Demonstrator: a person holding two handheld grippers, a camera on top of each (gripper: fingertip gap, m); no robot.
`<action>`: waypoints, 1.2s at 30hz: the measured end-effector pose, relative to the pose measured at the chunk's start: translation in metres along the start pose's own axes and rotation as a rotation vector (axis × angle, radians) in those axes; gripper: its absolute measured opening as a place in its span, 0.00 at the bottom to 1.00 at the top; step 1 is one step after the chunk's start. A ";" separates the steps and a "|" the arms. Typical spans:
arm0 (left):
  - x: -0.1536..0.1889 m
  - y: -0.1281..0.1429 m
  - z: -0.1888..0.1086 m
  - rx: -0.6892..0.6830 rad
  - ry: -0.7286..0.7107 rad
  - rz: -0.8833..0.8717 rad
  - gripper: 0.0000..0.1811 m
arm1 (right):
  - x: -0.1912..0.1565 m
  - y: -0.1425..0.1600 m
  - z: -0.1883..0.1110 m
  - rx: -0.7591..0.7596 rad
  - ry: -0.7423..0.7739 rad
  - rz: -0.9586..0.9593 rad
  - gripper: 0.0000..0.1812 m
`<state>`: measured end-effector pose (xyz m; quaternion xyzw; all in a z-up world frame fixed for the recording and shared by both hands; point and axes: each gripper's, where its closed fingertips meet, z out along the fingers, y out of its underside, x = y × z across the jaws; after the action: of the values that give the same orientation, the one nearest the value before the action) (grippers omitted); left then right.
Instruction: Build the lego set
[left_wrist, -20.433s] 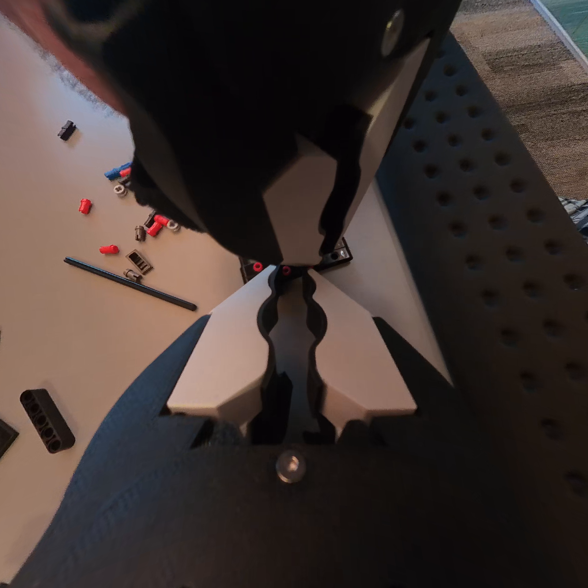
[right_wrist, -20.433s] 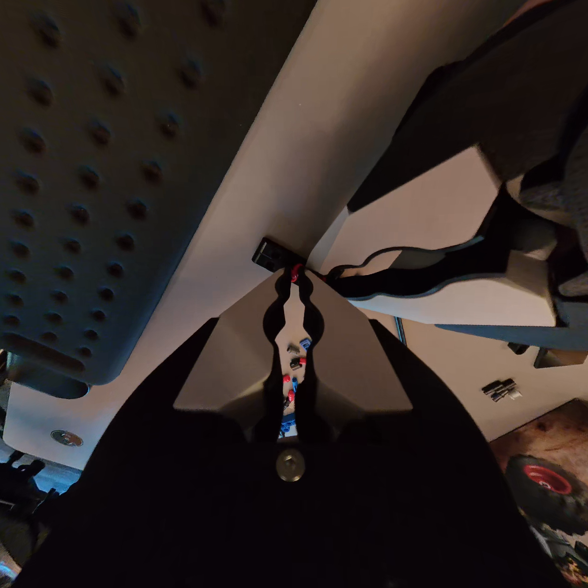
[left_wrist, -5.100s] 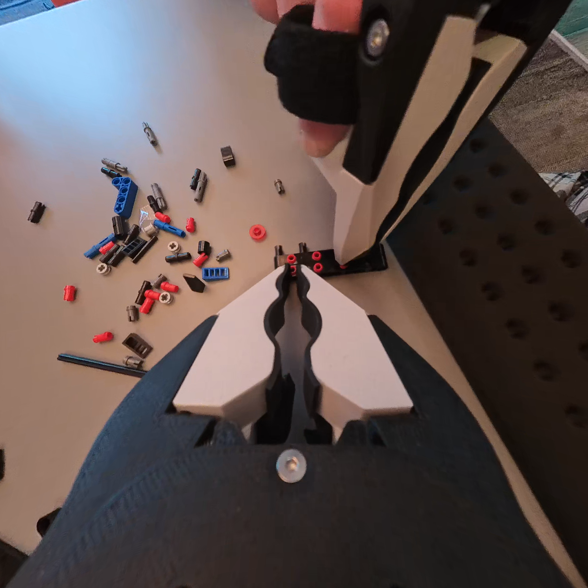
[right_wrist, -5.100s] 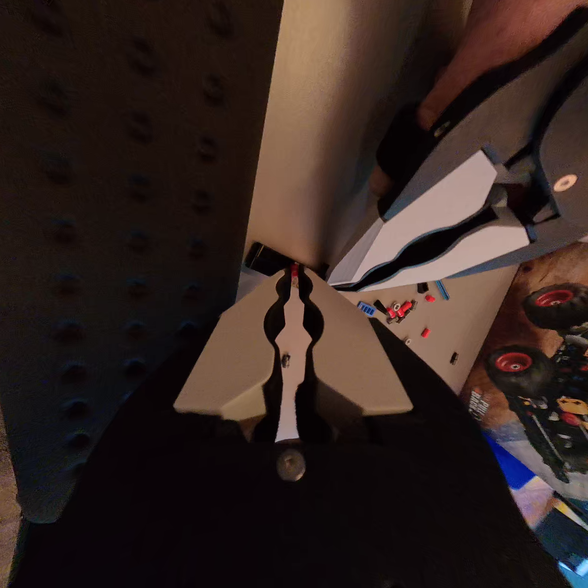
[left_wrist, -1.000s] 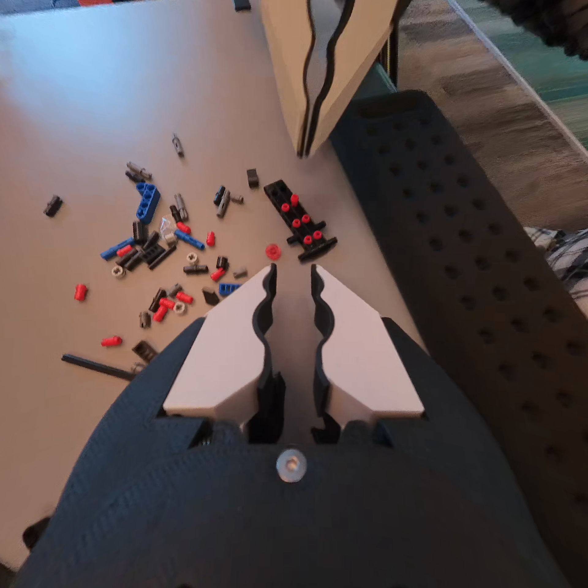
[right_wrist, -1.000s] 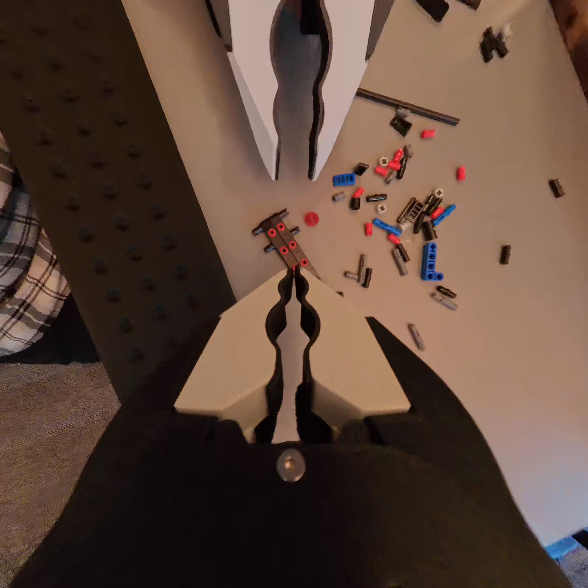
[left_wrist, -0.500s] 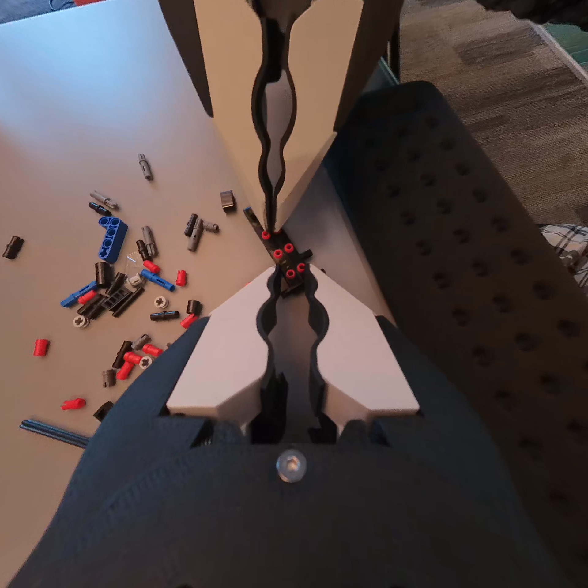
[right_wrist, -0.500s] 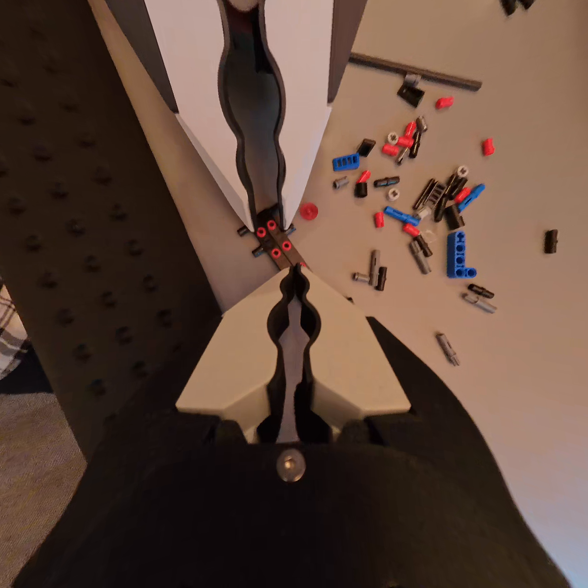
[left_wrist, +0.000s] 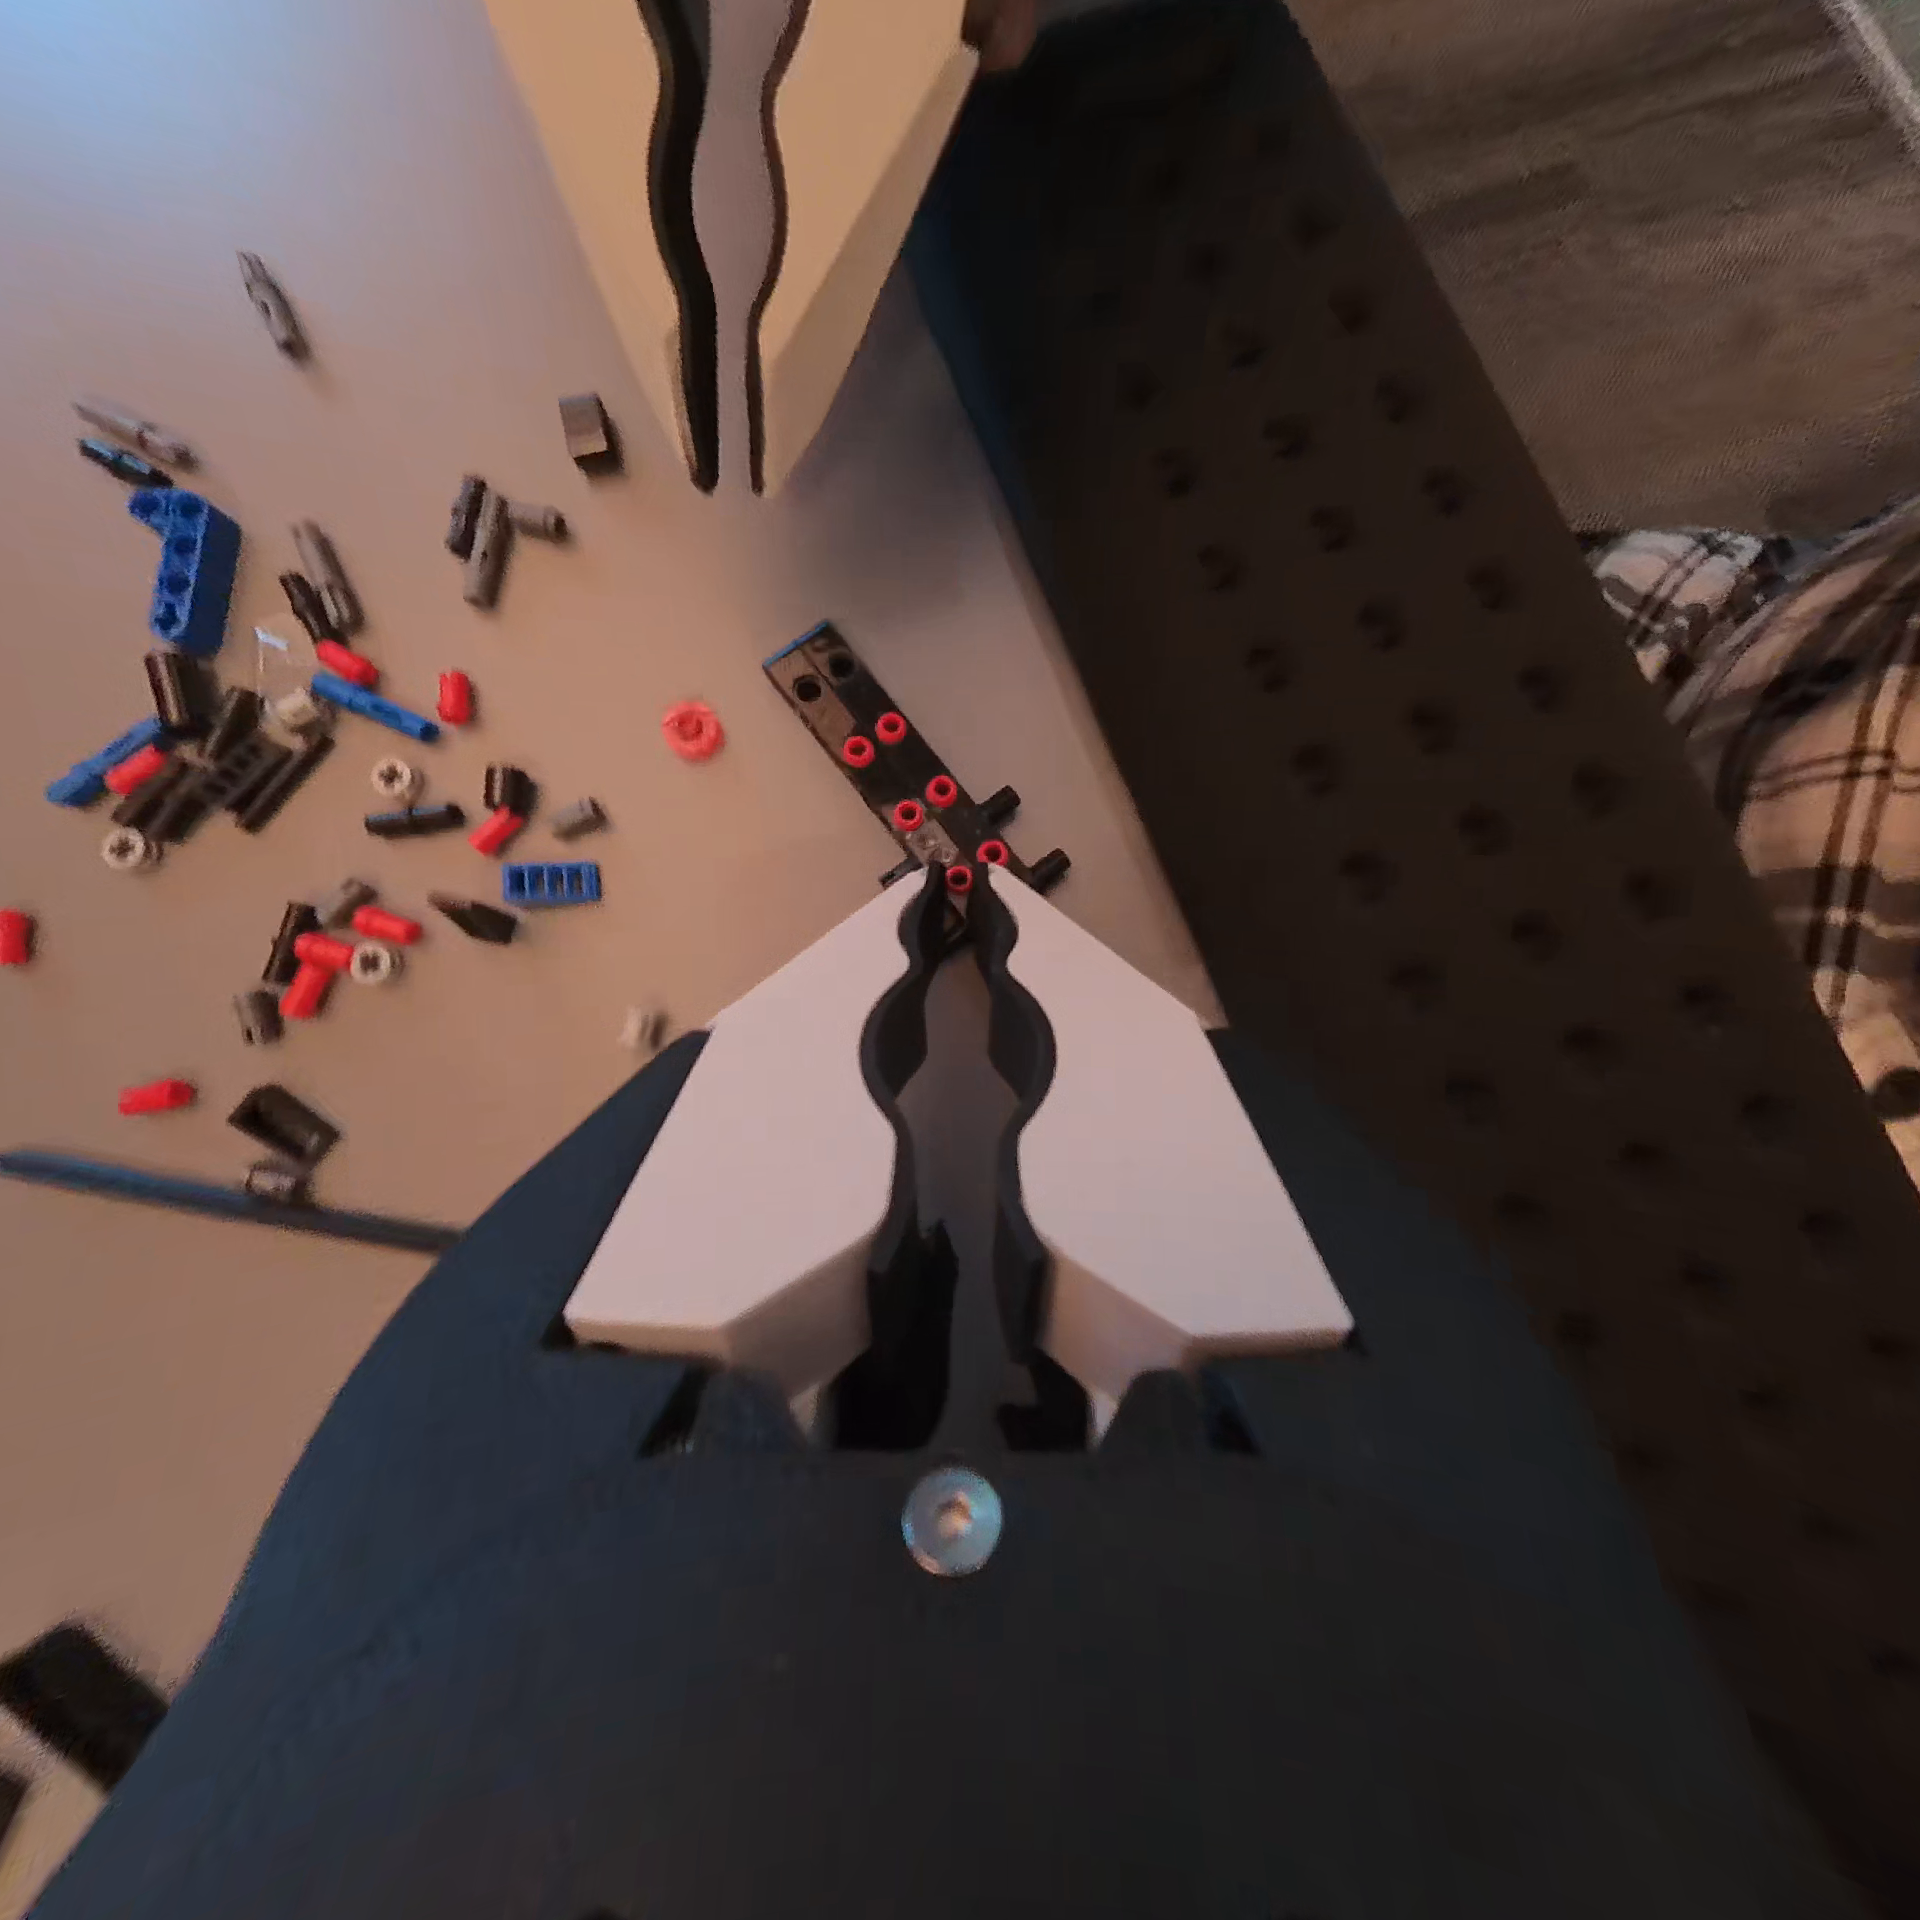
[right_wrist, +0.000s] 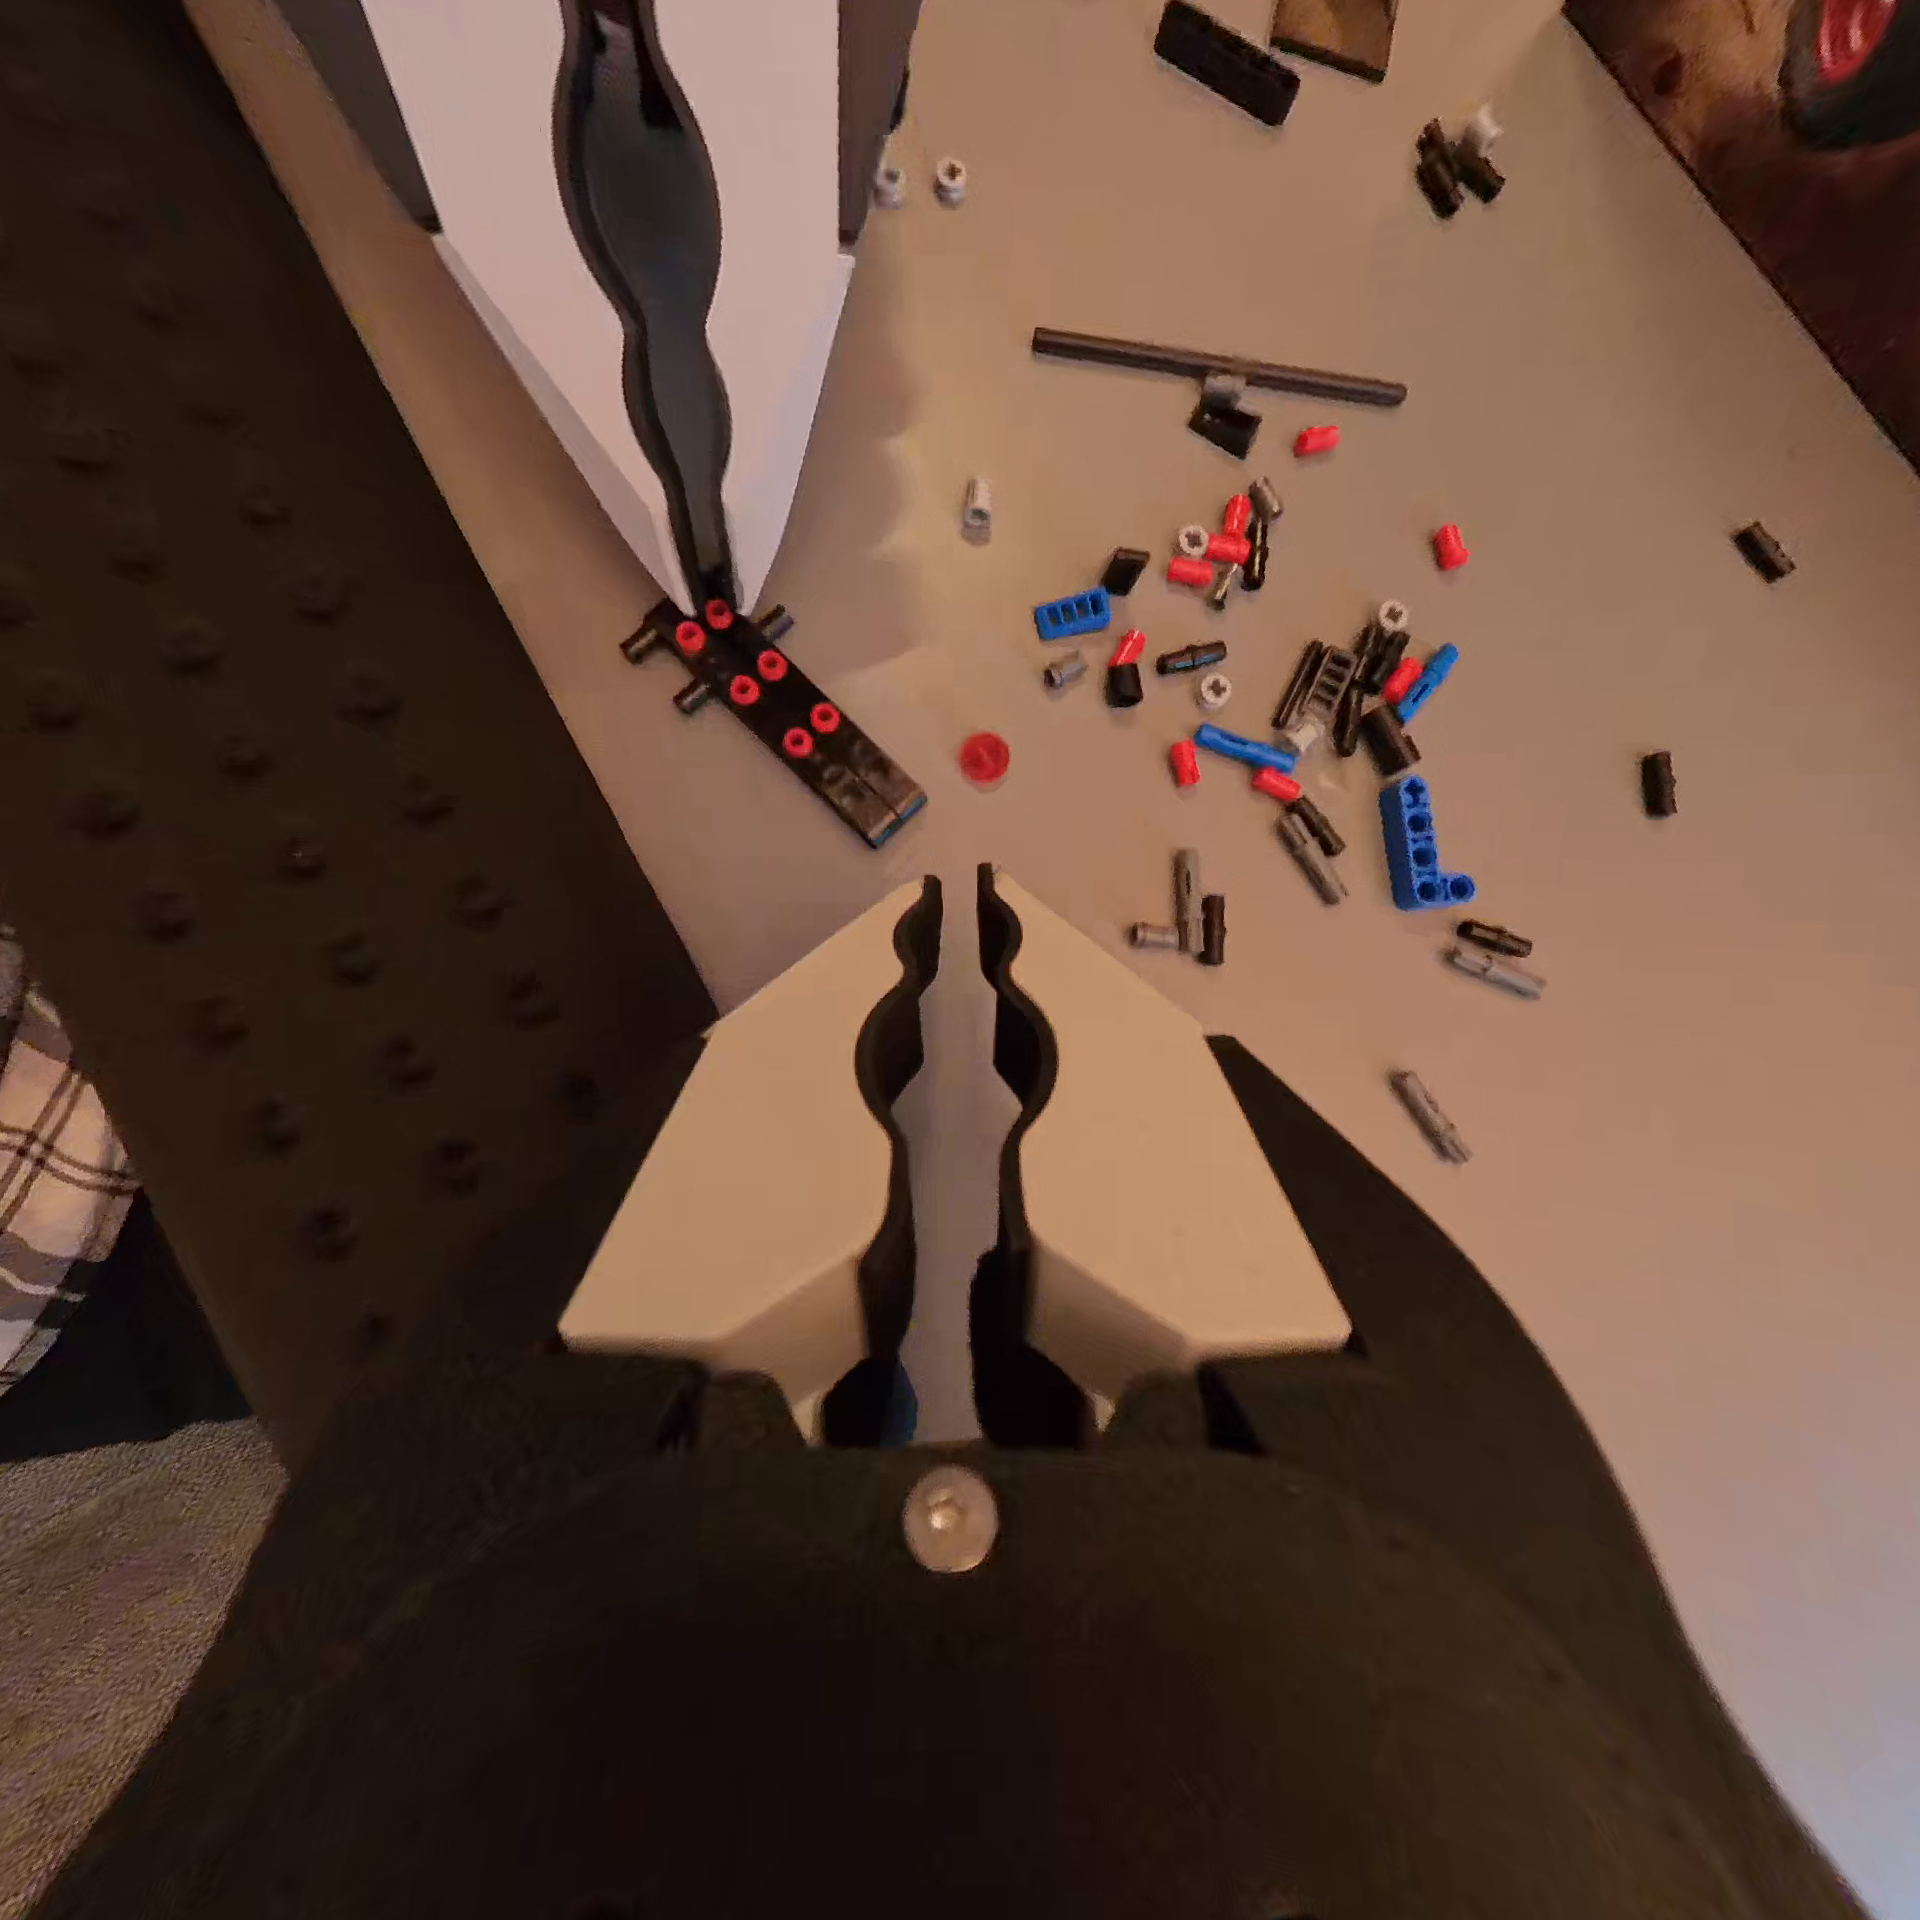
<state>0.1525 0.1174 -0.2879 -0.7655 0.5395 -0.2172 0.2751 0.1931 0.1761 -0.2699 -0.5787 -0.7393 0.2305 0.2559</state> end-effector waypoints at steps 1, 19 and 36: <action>0.002 0.005 -0.004 -0.017 0.002 -0.007 0.02 | 0.004 -0.003 0.000 0.005 0.022 -0.003 0.03; 0.003 0.003 -0.017 0.058 -0.178 -0.038 0.11 | 0.050 -0.007 0.046 -0.104 0.075 0.000 0.01; 0.012 0.069 -0.060 -0.099 -0.235 -0.058 0.05 | 0.004 -0.102 0.025 0.251 -0.024 -0.004 0.01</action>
<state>0.0700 0.0765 -0.2868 -0.8138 0.4910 -0.1069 0.2919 0.1006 0.1564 -0.2235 -0.5378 -0.7088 0.3276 0.3180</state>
